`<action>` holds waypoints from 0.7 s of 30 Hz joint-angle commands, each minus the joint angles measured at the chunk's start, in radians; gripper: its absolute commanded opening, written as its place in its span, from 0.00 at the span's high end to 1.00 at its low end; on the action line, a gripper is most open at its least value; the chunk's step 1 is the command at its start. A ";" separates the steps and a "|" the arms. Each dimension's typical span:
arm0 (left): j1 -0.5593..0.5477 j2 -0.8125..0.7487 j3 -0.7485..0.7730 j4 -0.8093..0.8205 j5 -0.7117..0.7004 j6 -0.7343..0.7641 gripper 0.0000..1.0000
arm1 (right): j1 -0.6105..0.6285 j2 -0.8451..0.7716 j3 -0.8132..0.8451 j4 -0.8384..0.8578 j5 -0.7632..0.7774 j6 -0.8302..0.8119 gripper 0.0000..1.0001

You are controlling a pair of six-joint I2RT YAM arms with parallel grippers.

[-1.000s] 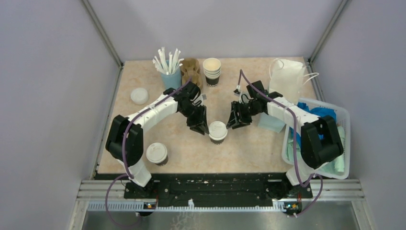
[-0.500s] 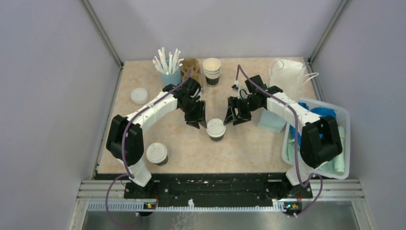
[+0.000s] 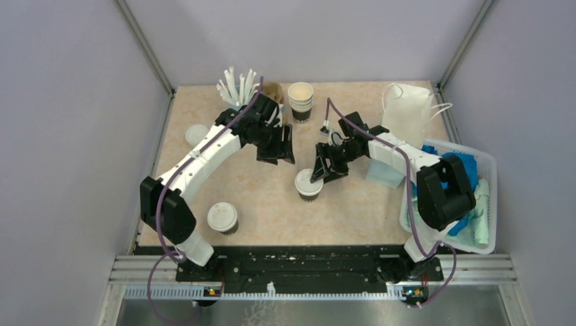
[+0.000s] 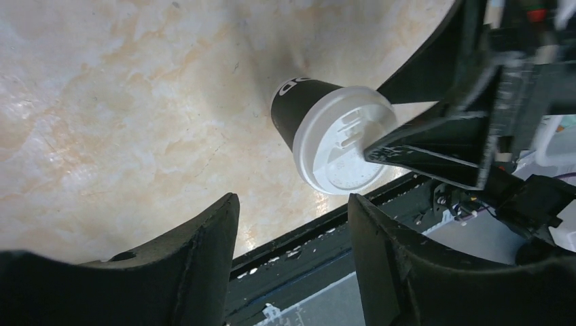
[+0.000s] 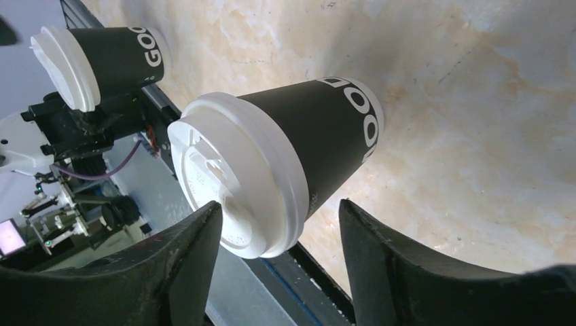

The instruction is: Pack the takeout coffee

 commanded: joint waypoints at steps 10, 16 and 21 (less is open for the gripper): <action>0.008 -0.362 0.133 0.030 -0.211 -0.013 0.31 | 0.145 0.044 -0.016 0.205 0.031 0.145 0.44; 0.007 -0.443 0.222 -0.012 -0.224 0.047 0.30 | 0.290 0.108 0.046 0.248 0.091 0.230 0.44; 0.007 -0.472 0.284 -0.092 -0.183 0.084 0.29 | 0.426 0.170 0.103 0.261 0.149 0.313 0.44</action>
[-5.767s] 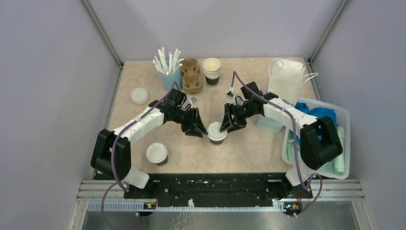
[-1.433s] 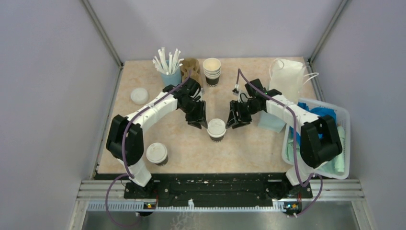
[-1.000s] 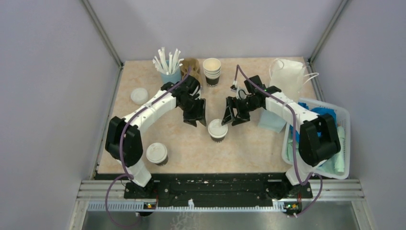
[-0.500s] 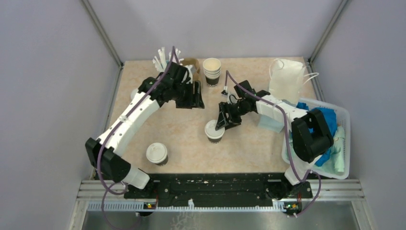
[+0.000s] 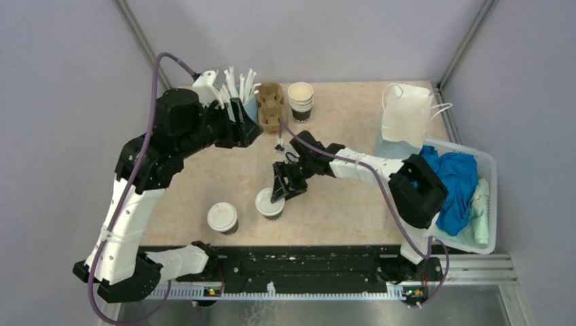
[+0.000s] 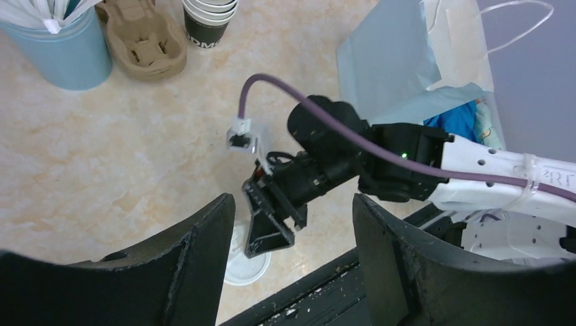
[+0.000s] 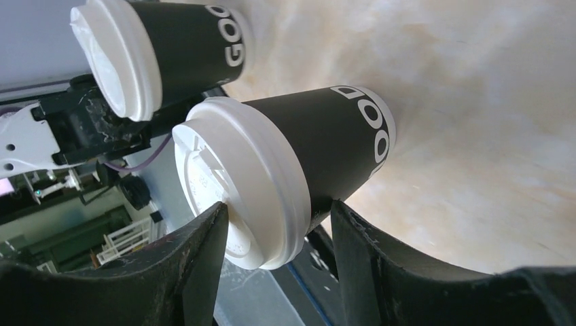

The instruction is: Pack the takeout coffee

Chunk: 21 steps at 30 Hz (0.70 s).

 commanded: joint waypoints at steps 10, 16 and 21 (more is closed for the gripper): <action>0.004 -0.044 0.114 -0.126 0.120 0.093 0.28 | 0.228 0.097 0.073 0.100 0.201 0.258 0.44; 0.004 -0.046 0.137 -0.125 0.162 0.109 0.19 | 0.241 0.060 0.135 0.039 0.252 0.274 0.31; 0.003 -0.048 0.140 -0.108 0.196 0.113 0.11 | 0.241 -0.075 0.207 -0.124 0.374 0.270 0.13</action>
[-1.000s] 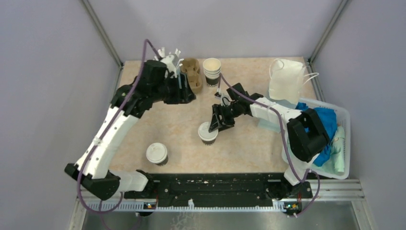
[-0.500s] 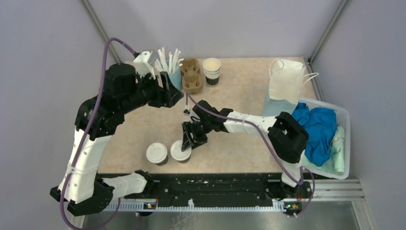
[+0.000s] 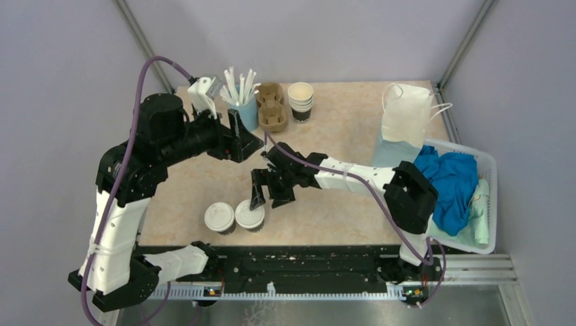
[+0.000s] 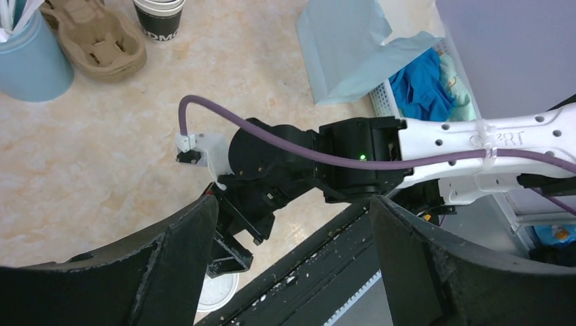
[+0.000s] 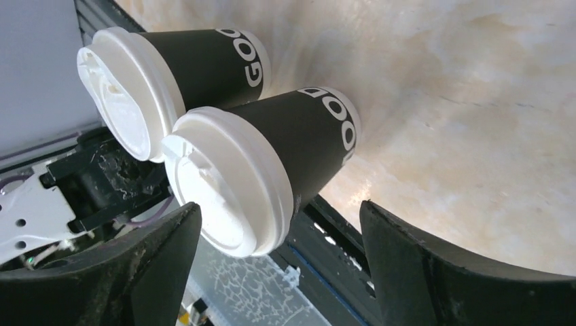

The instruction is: Pack the takeout coffee

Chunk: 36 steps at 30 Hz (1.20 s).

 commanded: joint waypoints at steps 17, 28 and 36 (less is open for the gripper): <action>0.004 -0.059 -0.210 0.257 0.090 -0.050 0.06 | -0.197 -0.656 0.245 -0.660 0.589 -0.093 0.09; 0.003 -0.025 -0.211 0.158 -0.126 -0.090 0.08 | -0.243 -0.268 0.310 -0.283 0.546 -0.324 0.13; 0.003 -0.065 -0.229 0.037 -0.228 -0.141 0.08 | -0.273 -0.074 0.159 0.303 0.148 -1.157 0.23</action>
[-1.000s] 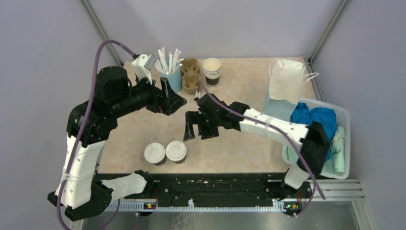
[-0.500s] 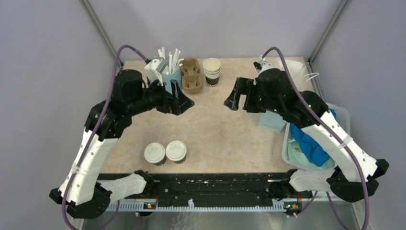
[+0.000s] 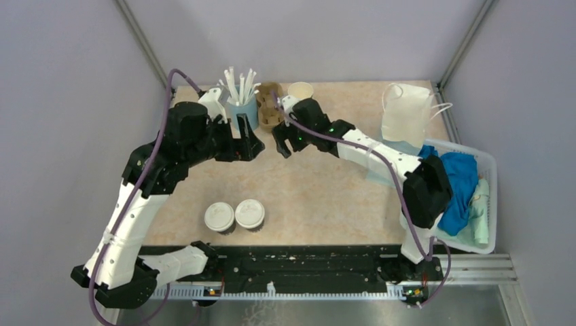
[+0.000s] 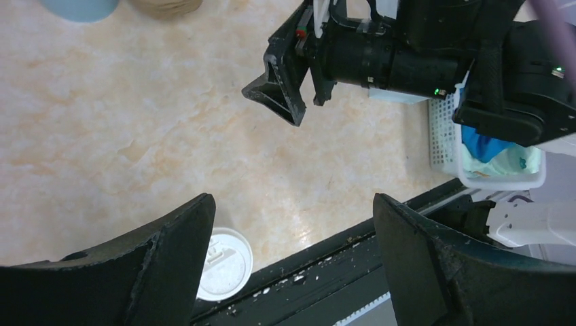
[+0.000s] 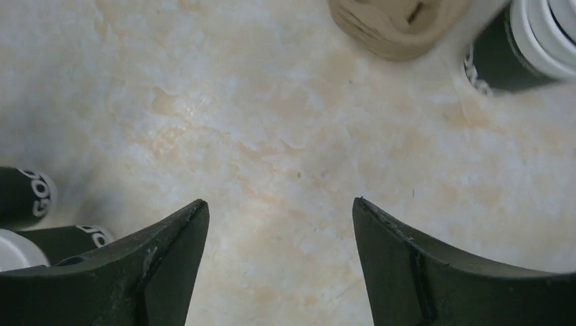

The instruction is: Pack the takeout coffee

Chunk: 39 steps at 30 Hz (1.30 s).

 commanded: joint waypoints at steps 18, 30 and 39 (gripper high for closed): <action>0.003 -0.106 -0.072 0.083 -0.084 -0.073 0.07 | -0.199 0.511 0.419 0.248 -0.726 -0.875 0.45; 0.003 -0.108 -0.068 0.066 -0.088 -0.094 0.07 | -0.211 0.654 0.593 0.200 -0.738 -0.861 0.55; 0.004 -0.095 -0.069 0.064 -0.084 -0.088 0.07 | -0.213 0.706 0.639 0.232 -0.751 -0.819 0.67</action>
